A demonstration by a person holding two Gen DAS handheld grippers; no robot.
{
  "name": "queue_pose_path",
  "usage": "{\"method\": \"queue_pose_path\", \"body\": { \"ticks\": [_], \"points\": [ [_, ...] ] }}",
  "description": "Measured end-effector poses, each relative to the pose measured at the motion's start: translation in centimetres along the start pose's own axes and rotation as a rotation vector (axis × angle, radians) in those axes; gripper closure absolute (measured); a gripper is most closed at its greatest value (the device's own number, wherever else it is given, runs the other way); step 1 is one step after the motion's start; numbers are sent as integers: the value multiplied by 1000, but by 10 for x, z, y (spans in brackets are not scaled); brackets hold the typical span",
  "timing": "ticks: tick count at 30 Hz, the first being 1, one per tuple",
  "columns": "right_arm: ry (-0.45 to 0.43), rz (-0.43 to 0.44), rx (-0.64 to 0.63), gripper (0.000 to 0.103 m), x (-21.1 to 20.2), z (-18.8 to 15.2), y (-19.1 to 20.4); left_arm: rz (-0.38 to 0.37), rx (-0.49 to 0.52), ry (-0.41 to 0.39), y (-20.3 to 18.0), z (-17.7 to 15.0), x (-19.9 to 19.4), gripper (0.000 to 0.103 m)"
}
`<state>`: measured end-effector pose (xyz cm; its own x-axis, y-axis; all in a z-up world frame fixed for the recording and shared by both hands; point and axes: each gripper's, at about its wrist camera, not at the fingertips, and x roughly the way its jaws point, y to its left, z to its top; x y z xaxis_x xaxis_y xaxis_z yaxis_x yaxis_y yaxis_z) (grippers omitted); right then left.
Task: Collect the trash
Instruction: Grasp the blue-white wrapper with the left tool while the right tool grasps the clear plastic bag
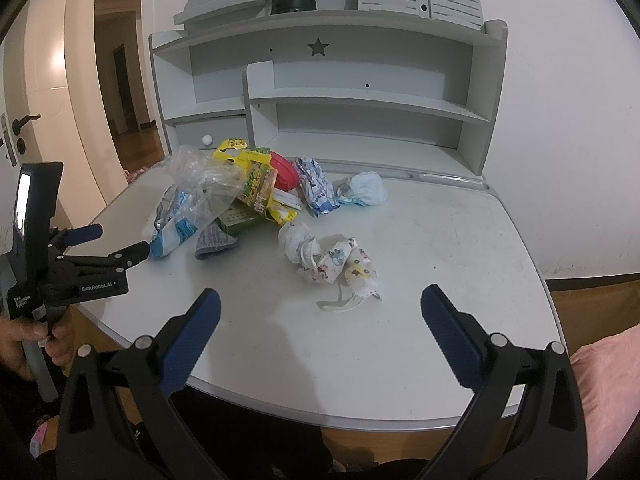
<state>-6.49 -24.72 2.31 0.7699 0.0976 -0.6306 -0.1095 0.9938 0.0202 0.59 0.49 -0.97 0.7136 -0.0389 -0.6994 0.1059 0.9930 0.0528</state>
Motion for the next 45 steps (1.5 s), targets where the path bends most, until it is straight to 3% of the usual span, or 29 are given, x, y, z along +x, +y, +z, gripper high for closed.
{"method": "queue_pose_path", "body": {
  "ticks": [10,13,16,18,21,25,33,35,36,38,42,45],
  "points": [
    [34,44,10,6,14,-3,-5,-57,-56,92,12,27,42,6],
    [34,130,16,6,21,4,3,-71,-53,100,15,35,57,7],
    [35,192,6,6,32,23,19,-82,-38,121,21,37,70,26],
    [39,237,-25,6,46,42,37,-148,-35,148,25,35,76,57],
    [42,294,-83,14,72,74,66,-196,-13,128,36,29,72,65],
    [99,315,-169,21,119,104,116,-218,-37,135,62,20,66,67],
    [196,333,-294,24,175,113,186,-257,-61,139,91,12,62,68],
    [215,341,-329,30,179,111,198,-262,-66,139,95,10,62,68],
    [223,331,-348,39,179,108,202,-263,-70,139,96,10,61,68],
    [249,357,-364,67,177,104,208,-264,-70,141,98,10,61,68],
    [152,380,-330,73,137,111,195,-270,-78,121,99,19,52,68],
    [27,384,-225,73,86,122,154,-265,-49,70,90,31,33,68]
  ]
}}
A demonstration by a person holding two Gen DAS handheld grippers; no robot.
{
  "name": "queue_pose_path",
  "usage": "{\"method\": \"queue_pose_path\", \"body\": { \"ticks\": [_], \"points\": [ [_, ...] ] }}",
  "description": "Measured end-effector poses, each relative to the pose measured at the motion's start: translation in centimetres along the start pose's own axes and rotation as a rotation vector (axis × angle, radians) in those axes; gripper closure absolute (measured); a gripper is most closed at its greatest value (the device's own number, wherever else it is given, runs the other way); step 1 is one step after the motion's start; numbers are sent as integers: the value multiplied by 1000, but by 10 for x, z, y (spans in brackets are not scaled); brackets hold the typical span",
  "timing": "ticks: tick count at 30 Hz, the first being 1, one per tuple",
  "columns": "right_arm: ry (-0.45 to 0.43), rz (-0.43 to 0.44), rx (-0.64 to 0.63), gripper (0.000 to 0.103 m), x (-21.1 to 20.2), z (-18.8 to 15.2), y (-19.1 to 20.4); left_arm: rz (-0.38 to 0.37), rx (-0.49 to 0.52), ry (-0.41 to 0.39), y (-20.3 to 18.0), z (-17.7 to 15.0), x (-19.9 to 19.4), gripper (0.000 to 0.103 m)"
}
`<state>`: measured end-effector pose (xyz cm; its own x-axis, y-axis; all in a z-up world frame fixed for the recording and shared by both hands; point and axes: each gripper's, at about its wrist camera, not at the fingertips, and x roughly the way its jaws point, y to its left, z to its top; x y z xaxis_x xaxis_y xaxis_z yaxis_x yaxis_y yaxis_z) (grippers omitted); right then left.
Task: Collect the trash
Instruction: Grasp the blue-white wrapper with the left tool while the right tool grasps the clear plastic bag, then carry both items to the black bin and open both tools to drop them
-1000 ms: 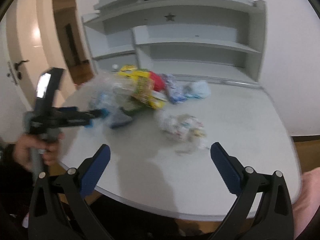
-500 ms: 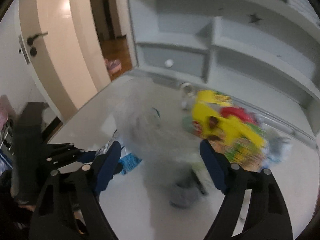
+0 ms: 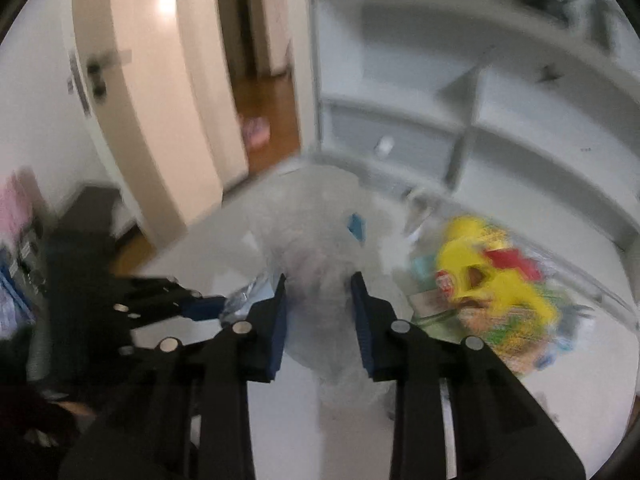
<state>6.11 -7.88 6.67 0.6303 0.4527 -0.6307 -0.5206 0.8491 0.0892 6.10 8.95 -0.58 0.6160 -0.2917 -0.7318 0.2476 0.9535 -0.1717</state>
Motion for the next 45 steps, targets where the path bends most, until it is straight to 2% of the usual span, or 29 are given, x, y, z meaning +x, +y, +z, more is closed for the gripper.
{"method": "queue_pose_path", "body": {
  "ticks": [1,4,6,10,11,13,16,17,19,20,22,24,25,27,28,31,32,34,37,40,42,45],
  "points": [
    [-57,-20,32,73,-29,-4,-11,-4,18,-15,-8,5,-5,68],
    [-148,-84,117,73,-86,-20,-42,-22,72,-47,-40,17,-11,68],
    [-209,-158,196,73,-131,-44,-69,-48,110,-61,-65,22,-13,68],
    [-273,-349,371,73,-213,-110,-124,-160,237,-72,-149,30,-9,68],
    [-283,-413,432,73,-237,-136,-140,-216,295,-68,-187,28,-6,68],
    [-295,-534,540,73,-277,-182,-166,-286,361,-60,-233,23,-2,68],
    [-302,-738,742,73,-340,-274,-201,-421,489,-37,-325,1,2,68],
    [-300,-788,793,73,-353,-298,-207,-494,546,-16,-368,-14,4,68],
    [-297,-885,933,73,-384,-361,-220,-576,605,14,-414,-34,5,68],
    [-293,-923,989,73,-394,-385,-224,-648,659,41,-454,-54,7,68],
    [-283,-987,1121,73,-416,-443,-233,-732,739,80,-506,-88,14,68],
    [-273,-1012,1219,73,-427,-488,-239,-785,794,130,-545,-118,26,68],
    [-266,-1016,1286,73,-431,-522,-241,-814,822,162,-564,-135,33,68],
    [-247,-1011,1380,73,-433,-569,-244,-842,878,246,-606,-174,65,68],
    [-227,-1005,1446,73,-431,-602,-245,-850,896,272,-619,-188,76,68],
    [-182,-970,1568,73,-419,-664,-248,-835,972,354,-663,-251,124,68],
    [-176,-952,1596,73,-415,-677,-253,-830,987,367,-668,-259,140,68],
    [-176,-921,1639,73,-407,-699,-253,-803,1028,394,-694,-288,173,68],
    [-176,-882,1683,73,-397,-722,-261,-809,1032,454,-708,-319,201,68],
    [-164,-870,1699,73,-393,-728,-266,-776,1046,467,-701,-337,203,68],
    [-170,-851,1711,73,-390,-730,-272,-799,1044,487,-709,-347,204,68],
    [-182,-831,1714,73,-390,-730,-279,-804,1063,473,-717,-359,198,67]
  ]
}}
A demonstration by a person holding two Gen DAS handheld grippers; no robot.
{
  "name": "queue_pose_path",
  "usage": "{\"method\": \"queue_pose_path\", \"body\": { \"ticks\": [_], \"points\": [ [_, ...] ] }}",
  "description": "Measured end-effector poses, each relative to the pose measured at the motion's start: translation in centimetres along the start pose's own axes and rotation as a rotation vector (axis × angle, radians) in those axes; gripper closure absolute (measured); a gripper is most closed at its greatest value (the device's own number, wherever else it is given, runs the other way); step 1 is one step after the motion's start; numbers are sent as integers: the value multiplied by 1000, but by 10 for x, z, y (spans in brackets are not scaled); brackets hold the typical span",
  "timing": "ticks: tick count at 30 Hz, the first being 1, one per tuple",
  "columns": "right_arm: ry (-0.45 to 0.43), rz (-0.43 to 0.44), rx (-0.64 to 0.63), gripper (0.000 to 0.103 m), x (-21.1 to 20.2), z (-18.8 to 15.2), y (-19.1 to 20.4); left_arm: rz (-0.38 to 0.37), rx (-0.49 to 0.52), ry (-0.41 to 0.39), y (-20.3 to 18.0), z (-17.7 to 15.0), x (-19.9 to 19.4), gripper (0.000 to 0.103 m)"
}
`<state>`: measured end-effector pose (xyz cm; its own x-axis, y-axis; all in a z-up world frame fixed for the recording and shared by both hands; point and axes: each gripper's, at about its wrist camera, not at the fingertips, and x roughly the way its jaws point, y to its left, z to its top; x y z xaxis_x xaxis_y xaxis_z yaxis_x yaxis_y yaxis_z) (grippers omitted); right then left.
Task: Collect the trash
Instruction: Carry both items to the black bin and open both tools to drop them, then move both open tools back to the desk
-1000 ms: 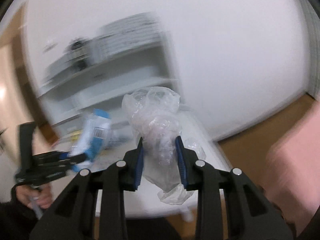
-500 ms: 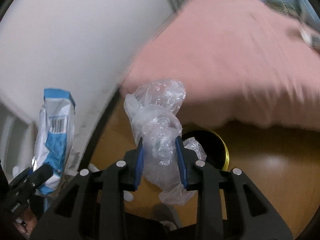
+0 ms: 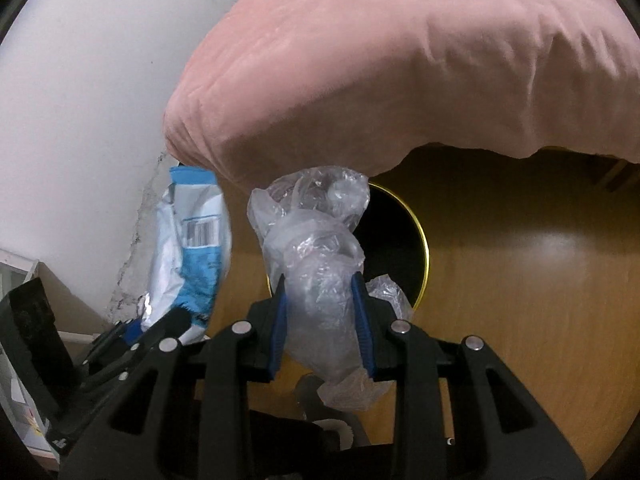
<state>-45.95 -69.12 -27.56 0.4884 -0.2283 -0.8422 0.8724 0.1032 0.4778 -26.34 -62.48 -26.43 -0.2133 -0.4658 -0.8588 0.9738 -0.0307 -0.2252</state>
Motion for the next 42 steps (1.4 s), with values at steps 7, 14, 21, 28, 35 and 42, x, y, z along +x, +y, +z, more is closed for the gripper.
{"method": "queue_pose_path", "body": {
  "ticks": [7,14,21,28,35,42],
  "points": [
    [-12,29,2,72,-13,2,-2,-20,-55,38,8,2,14,50],
    [-14,36,-28,72,-18,2,11,-12,-69,41,10,-2,10,48],
    [-64,39,-44,18,-28,4,21,-8,-68,25,14,-11,-3,43],
    [-72,54,-77,18,-41,9,44,30,-31,-23,14,-24,-40,26],
    [-189,31,-253,12,-90,9,125,159,27,-163,-4,-37,-162,8],
    [-226,202,-592,10,-138,-43,285,369,-10,-308,30,-84,-328,7]
  ]
}}
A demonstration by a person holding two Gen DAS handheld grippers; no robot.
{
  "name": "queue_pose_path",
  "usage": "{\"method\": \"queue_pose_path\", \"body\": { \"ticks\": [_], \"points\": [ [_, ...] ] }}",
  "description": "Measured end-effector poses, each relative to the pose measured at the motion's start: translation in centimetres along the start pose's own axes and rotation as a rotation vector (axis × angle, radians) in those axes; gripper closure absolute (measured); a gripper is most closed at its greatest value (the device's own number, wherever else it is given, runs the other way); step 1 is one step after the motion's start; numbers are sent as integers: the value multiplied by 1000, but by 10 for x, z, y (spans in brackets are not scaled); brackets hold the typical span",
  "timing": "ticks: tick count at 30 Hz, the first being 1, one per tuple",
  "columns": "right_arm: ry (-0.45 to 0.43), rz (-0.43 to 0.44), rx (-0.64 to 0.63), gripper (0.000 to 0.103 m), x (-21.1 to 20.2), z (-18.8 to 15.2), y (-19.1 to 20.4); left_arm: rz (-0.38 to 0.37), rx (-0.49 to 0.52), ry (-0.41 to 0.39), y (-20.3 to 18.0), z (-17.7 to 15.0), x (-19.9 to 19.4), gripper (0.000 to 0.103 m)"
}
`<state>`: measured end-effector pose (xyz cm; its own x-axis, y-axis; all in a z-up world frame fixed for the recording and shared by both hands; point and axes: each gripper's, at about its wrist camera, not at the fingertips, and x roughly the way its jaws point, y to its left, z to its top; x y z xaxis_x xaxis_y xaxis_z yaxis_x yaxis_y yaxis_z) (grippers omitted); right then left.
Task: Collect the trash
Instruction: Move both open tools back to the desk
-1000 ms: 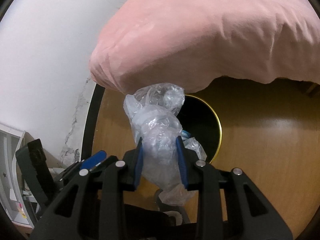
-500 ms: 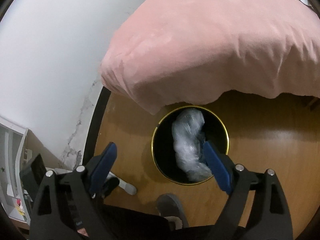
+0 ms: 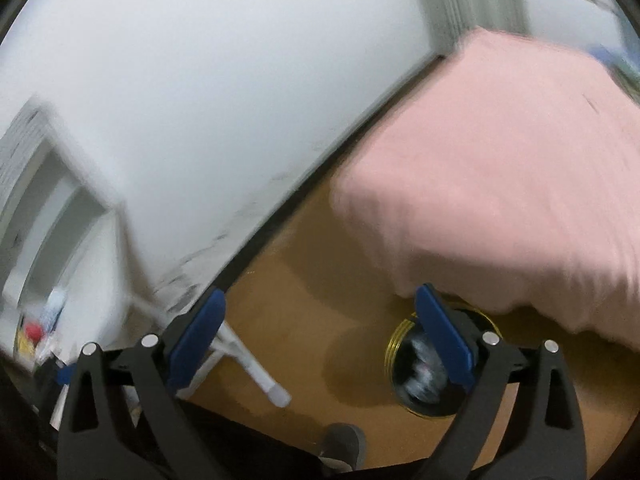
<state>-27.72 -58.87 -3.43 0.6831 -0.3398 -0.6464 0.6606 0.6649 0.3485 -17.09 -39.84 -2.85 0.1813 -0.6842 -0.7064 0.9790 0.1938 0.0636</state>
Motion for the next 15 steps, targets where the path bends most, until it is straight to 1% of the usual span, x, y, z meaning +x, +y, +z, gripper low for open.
{"method": "queue_pose_path", "body": {
  "ticks": [1,3,4,5,6,7,8,9,10,13,14,15],
  "points": [
    [-1,60,-66,8,0,2,38,70,-27,-10,24,-9,-24,7],
    [14,144,-162,8,0,-1,90,153,-92,-17,64,-27,-59,7],
    [30,208,-231,8,1,-7,128,211,-143,-18,88,-42,-79,7],
    [46,250,-279,8,2,-13,153,255,-178,-13,105,-53,-91,7],
    [64,288,-328,8,3,-18,178,313,-236,-2,129,-71,-110,7],
    [80,327,-377,8,4,-26,204,348,-297,4,152,-89,-128,7],
    [98,375,-437,8,7,-38,236,370,-338,10,167,-103,-140,7],
    [113,407,-481,8,10,-44,259,407,-398,17,186,-123,-157,7],
    [137,453,-539,8,14,-57,290,435,-435,21,199,-134,-166,7],
    [185,523,-637,8,23,-82,348,548,-580,38,242,-188,-202,7],
    [200,539,-665,8,28,-93,369,564,-610,42,249,-198,-208,7],
    [211,545,-681,8,35,-100,383,577,-647,45,257,-210,-215,7]
  ]
}}
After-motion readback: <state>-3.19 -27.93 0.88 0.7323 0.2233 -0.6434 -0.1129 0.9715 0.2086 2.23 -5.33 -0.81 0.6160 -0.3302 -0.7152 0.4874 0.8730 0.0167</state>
